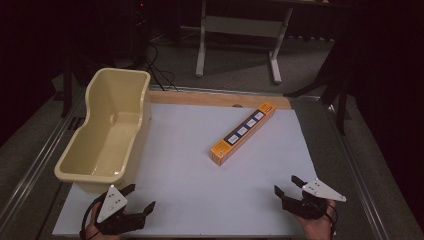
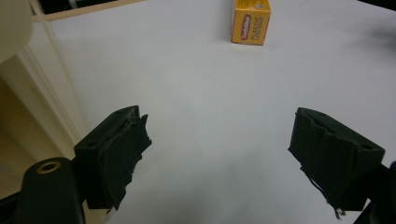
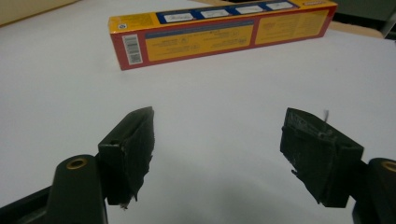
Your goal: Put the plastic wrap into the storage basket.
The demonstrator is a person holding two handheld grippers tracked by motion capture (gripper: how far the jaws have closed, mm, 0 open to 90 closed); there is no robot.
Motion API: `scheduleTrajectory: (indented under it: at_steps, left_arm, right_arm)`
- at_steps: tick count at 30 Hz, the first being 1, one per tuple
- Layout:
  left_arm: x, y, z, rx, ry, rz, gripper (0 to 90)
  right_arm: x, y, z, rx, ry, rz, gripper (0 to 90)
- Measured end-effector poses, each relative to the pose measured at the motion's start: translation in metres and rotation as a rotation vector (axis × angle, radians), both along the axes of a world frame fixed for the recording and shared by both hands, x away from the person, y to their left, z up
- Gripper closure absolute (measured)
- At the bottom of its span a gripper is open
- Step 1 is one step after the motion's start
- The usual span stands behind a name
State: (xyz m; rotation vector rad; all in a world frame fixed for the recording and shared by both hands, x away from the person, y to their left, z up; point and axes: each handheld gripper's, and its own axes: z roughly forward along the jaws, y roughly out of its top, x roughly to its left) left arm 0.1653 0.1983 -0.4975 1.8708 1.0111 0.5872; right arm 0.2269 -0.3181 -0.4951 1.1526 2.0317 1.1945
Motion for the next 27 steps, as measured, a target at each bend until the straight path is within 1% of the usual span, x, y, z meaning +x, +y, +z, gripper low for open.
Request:
scheduleTrajectory:
  at_steps: [4, 8, 15, 19, 21, 22, 25, 27]
  left_arm:
    - [0.001, -0.001, 0.000, 0.006, -0.002, -0.002, 17.5]
    - [0.001, -0.002, -0.001, 0.007, 0.004, -0.006, 17.5]
    - [0.001, -0.002, -0.002, 0.002, 0.008, -0.003, 17.7]
    - [0.001, -0.002, -0.002, 0.002, 0.009, -0.003, 17.7]
    - [0.001, -0.002, -0.002, 0.002, 0.011, -0.003, 17.7]
    - [0.001, -0.002, -0.003, 0.004, 0.010, -0.001, 17.8]
    - [0.002, -0.001, -0.003, 0.003, 0.012, -0.002, 17.8]
    - [0.002, -0.002, -0.003, 0.004, 0.012, -0.002, 17.9]
  right_arm:
    - [0.000, 0.000, 0.001, 0.011, -0.003, 0.003, 25.7]
    - [0.000, 0.001, 0.001, 0.010, 0.004, 0.005, 25.6]
    - [0.002, 0.001, 0.002, 0.023, 0.002, 0.001, 25.6]
    - [0.005, 0.003, 0.005, 0.022, 0.008, 0.009, 25.0]
    - [0.005, 0.004, 0.006, 0.015, 0.003, 0.011, 24.7]
    - [0.007, 0.006, 0.008, 0.013, 0.005, 0.018, 23.4]
    - [0.008, 0.008, 0.009, 0.008, 0.000, 0.025, 23.1]
    - [0.012, 0.013, 0.012, 0.005, -0.003, 0.035, 22.4]
